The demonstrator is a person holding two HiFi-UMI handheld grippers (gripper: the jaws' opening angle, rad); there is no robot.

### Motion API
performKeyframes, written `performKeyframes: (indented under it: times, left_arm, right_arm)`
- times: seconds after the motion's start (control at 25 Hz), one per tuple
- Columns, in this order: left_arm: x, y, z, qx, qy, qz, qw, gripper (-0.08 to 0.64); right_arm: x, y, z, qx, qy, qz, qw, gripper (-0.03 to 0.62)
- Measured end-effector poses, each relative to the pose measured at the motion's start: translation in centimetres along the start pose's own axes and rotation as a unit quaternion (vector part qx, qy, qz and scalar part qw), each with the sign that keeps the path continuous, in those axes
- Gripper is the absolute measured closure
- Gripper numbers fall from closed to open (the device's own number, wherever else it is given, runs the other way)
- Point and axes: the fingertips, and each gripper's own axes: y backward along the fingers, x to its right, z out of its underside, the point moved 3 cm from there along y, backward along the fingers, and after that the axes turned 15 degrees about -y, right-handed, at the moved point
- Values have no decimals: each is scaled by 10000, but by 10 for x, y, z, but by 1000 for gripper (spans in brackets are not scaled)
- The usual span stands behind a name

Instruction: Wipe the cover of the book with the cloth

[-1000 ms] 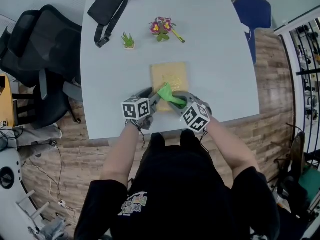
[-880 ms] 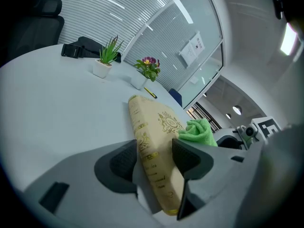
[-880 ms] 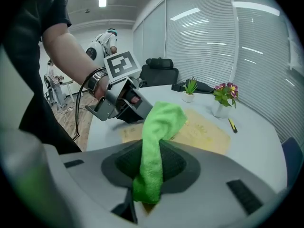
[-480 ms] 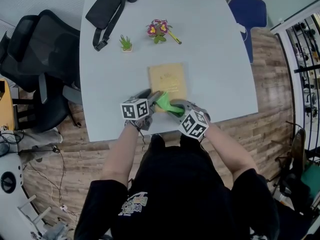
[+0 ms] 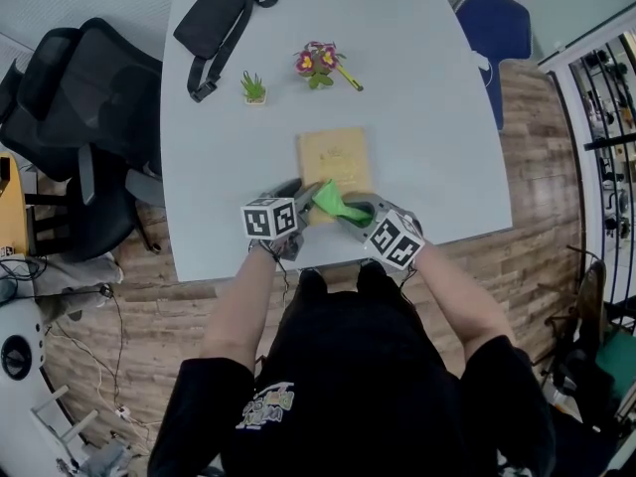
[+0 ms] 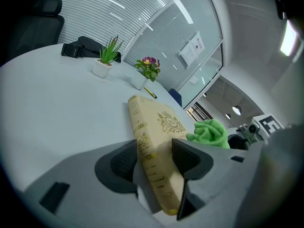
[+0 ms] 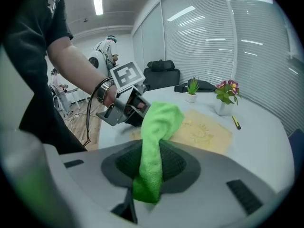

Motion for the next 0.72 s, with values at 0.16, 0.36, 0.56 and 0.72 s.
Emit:
performKeyframes:
  times: [0.16, 0.36, 0.56, 0.72]
  left_arm:
    - [0, -1, 1, 12, -20, 15, 10000, 331]
    - [2, -1, 1, 11, -21, 17, 10000, 331]
    - [4, 0, 1, 16, -34, 13, 10000, 331]
    - [4, -1, 0, 15, -28, 26, 10000, 333]
  right_arm:
    - [25, -2, -18, 64, 66, 297, 9995, 495]
    - [57, -13, -40, 54, 114, 558, 9984, 495]
    - [82, -28, -65, 63, 261, 623, 9977, 495]
    - [98, -49, -87, 0, 478, 608, 9970, 495]
